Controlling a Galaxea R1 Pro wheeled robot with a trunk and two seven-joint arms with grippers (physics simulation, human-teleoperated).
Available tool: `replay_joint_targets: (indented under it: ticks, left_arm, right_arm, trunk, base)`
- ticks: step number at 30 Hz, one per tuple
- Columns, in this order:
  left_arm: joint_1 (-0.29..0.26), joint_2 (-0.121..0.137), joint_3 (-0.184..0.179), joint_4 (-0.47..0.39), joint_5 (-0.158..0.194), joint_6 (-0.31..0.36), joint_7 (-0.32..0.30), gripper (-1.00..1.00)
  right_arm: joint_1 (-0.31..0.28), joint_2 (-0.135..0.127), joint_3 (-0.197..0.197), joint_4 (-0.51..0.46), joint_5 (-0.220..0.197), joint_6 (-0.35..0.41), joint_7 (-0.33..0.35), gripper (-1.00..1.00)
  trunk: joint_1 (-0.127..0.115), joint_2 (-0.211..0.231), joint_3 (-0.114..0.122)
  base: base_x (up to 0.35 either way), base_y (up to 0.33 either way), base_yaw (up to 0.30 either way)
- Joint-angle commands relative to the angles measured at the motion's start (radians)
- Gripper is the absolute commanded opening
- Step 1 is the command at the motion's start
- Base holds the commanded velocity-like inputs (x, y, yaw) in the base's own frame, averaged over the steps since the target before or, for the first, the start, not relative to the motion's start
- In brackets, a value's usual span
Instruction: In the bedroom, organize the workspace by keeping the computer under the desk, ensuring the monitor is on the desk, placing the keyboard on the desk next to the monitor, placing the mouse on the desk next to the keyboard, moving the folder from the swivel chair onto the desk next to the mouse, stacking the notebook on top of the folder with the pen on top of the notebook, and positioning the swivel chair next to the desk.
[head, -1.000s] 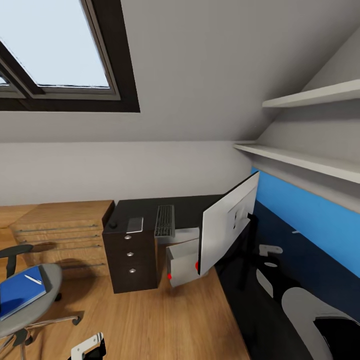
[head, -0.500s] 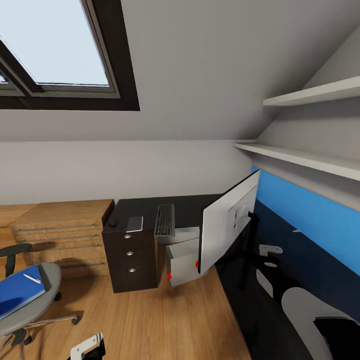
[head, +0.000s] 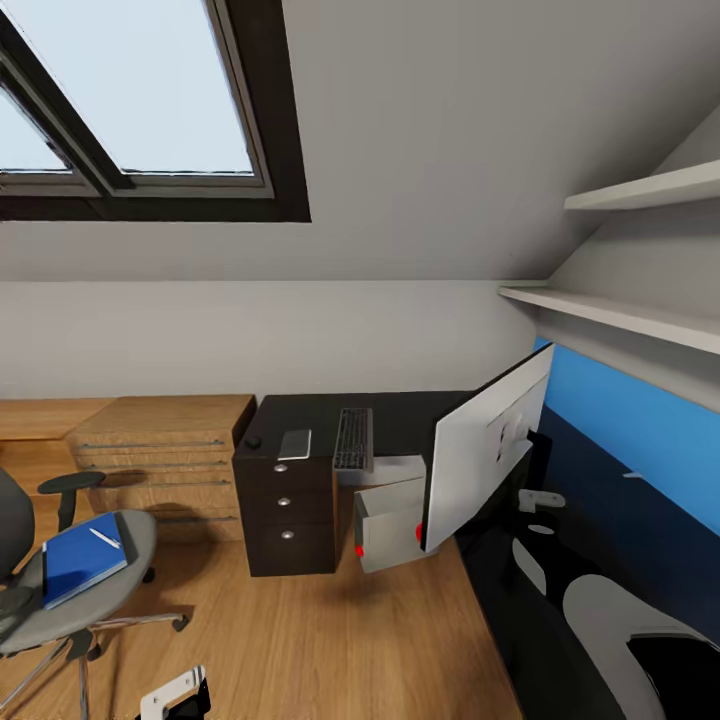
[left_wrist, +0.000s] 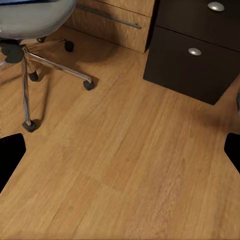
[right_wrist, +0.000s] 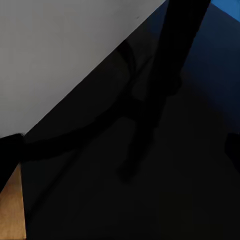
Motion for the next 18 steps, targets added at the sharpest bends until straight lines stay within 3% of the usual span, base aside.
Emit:
replay_joint_targets:
  ticks: [1, 18]
  left_arm:
    - [-0.001, 0.002, -0.008, 0.000, 0.011, -0.008, 0.006, 1.00]
    - [-0.001, 0.002, -0.008, 0.001, 0.011, -0.008, 0.006, 1.00]
  right_arm:
    - [-0.001, -0.001, 0.006, -0.001, -0.010, 0.000, -0.003, 1.00]
    - [-0.001, -0.001, 0.006, -0.001, -0.010, 0.000, 0.000, 1.00]
  trunk:
    - [0.000, -0.001, -0.002]
    - [0.000, -0.001, -0.002]
  base:
    - [0.000, 0.000, 0.053]
    - [0.000, 0.000, 0.011]
